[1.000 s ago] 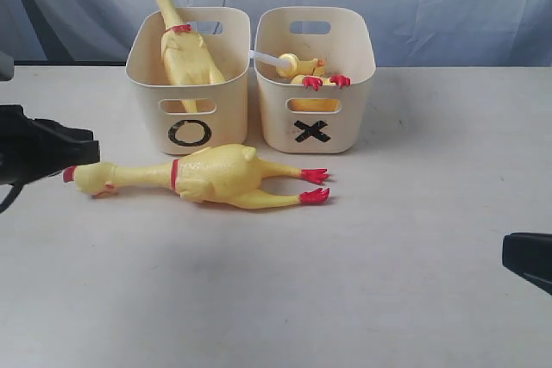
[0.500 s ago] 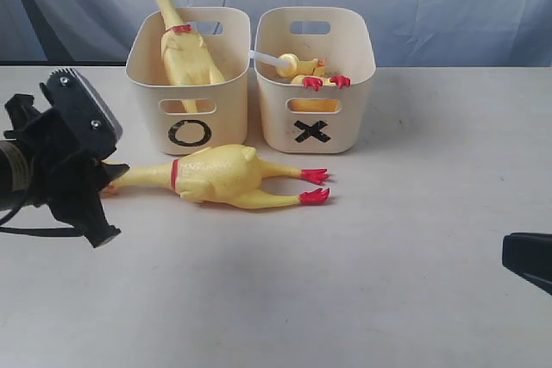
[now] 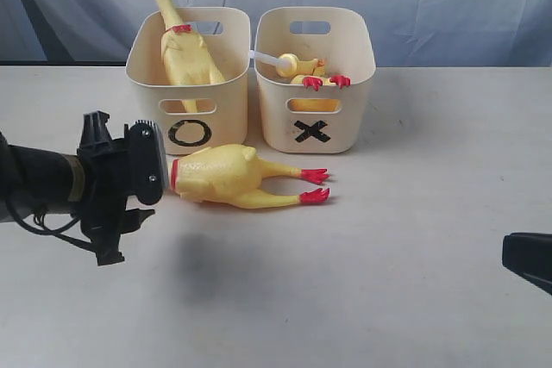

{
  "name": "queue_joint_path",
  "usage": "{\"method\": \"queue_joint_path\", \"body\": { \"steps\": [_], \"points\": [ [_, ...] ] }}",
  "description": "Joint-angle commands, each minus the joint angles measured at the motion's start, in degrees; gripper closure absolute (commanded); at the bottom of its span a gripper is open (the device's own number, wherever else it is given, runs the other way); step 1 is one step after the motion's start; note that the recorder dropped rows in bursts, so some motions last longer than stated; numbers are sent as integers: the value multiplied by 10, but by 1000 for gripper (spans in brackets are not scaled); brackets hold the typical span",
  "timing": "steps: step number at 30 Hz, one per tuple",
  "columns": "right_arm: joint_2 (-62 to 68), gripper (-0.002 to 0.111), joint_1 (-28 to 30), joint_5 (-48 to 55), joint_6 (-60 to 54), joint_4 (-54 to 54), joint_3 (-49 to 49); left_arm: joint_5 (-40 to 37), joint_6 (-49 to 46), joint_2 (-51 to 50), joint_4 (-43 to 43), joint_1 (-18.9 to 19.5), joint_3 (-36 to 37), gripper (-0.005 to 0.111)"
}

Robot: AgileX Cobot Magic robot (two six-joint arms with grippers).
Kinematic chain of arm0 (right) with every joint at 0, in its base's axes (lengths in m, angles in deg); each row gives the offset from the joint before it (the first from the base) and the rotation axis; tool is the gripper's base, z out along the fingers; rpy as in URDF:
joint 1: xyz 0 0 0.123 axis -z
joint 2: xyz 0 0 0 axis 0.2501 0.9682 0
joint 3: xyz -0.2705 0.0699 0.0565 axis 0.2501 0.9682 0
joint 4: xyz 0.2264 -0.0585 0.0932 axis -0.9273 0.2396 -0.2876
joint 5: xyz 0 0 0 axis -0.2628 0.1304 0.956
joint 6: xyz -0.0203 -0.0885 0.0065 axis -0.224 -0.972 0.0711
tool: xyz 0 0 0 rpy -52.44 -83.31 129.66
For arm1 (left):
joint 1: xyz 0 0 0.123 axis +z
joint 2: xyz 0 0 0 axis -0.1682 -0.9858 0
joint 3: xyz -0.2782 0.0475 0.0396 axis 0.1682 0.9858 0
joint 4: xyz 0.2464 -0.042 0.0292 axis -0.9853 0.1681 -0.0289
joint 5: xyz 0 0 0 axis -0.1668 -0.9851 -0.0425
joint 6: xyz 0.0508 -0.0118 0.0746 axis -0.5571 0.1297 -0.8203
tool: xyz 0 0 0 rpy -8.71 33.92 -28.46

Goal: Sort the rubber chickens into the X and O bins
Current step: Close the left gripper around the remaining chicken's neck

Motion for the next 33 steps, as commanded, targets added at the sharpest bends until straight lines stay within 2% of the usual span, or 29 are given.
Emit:
{"method": "queue_joint_path", "body": {
  "steps": [1,6,16,33],
  "points": [
    [-4,109,2,-2,-1,0,1,6,-8,-40,-13,-2,-29,47],
    [-4,109,2,-2,-1,0,1,5,-8,-70,-22,6,-54,47],
    [-4,109,2,-2,-1,0,1,9,-8,-86,-61,44,-71,48],
    [-4,109,2,-2,-1,-2,1,20,-8,-158,-74,46,-115,48]
  ]
}}
